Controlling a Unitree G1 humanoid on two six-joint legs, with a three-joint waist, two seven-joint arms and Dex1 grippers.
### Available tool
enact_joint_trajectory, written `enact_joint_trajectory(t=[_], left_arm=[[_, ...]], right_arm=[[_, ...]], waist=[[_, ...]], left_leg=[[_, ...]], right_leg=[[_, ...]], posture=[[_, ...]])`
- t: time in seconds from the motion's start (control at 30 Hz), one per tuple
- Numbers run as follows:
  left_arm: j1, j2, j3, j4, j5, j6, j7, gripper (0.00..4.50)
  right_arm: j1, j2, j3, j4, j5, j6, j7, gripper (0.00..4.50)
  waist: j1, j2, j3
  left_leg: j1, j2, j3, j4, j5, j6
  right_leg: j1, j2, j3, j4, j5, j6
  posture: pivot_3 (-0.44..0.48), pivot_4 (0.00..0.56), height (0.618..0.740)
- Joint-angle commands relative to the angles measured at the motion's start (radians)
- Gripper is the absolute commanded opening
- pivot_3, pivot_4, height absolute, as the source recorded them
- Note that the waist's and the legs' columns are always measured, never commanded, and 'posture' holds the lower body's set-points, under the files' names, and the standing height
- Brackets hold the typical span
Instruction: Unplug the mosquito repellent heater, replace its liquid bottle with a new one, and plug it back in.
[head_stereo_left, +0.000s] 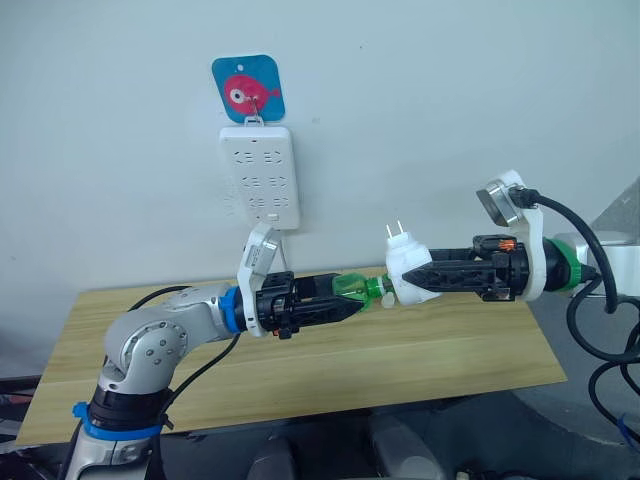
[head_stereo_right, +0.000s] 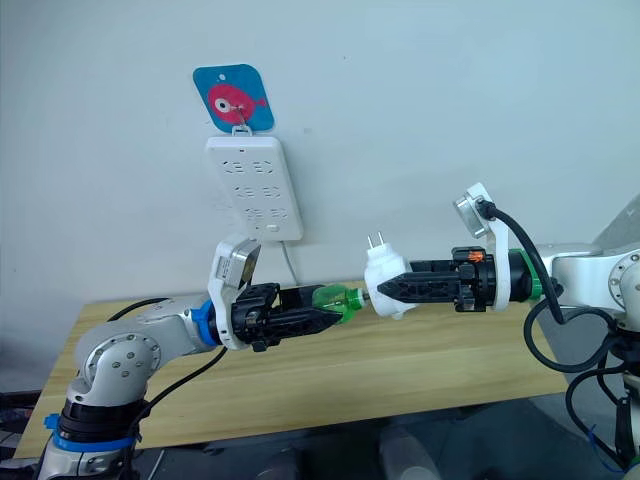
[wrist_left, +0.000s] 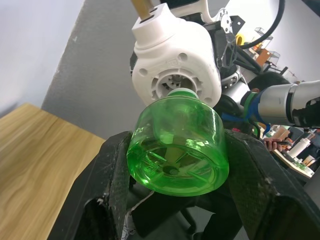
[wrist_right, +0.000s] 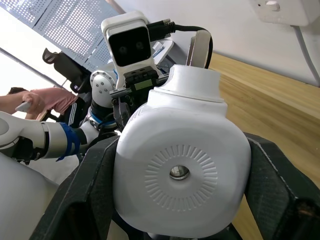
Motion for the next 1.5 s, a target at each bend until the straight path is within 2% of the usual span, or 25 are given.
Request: enact_joint_trajectory(t=[0.03,0.4,0.77,1.07,1.5], left_arm=[[0.014,0.035,0.07,-0.028,-0.07,0.02,0.017,2.4],[-0.02,0.088,0.087,-0.001,-0.132,0.062,0.015,2.4],[-0.145,0.224,0.067,0.055,-0.091,0.082,-0.067,2.4],[-0.222,0.207,0.041,0.121,-0.054,0.083,-0.111,2.4],[-0.282,0.199,0.029,0.169,-0.047,0.104,-0.142,2.4]], right_arm=[[-0.002,-0.009,-0.049,-0.031,0.001,-0.034,0.008,3.09],[0.009,0.001,-0.072,-0.026,0.019,-0.064,-0.005,3.09],[0.162,-0.013,-0.13,-0.114,0.166,-0.187,-0.225,3.09],[0.244,0.04,-0.128,-0.2,0.265,-0.329,-0.324,3.09],[0.231,0.076,-0.094,-0.202,0.267,-0.34,-0.291,3.09]], waist=[[0.0,0.0,0.0],[0.012,0.0,0.0],[0.022,0.0,0.0],[0.019,0.0,0.0],[0.019,0.0,0.0]], left_leg=[[0.0,0.0,0.0,0.0,0.0,0.0],[0.0,0.0,0.0,0.0,0.0,0.0],[0.0,0.0,0.0,-0.002,0.0,0.0],[0.0,0.0,0.0,0.0,0.0,0.0],[0.0,0.001,0.0,-0.001,0.0,0.0]], right_leg=[[0.0,0.0,0.0,0.0,0.0,0.001],[0.0,0.0,0.0,0.0,-0.001,0.001],[-0.001,0.0,0.0,-0.001,-0.001,0.001],[0.0,0.001,0.0,-0.001,-0.002,0.003],[-0.001,0.001,0.0,-0.001,-0.002,0.003]], posture=[[-0.152,0.098,0.74],[-0.147,0.099,0.74],[-0.164,0.105,0.74],[-0.179,0.103,0.74],[-0.174,0.102,0.74]])
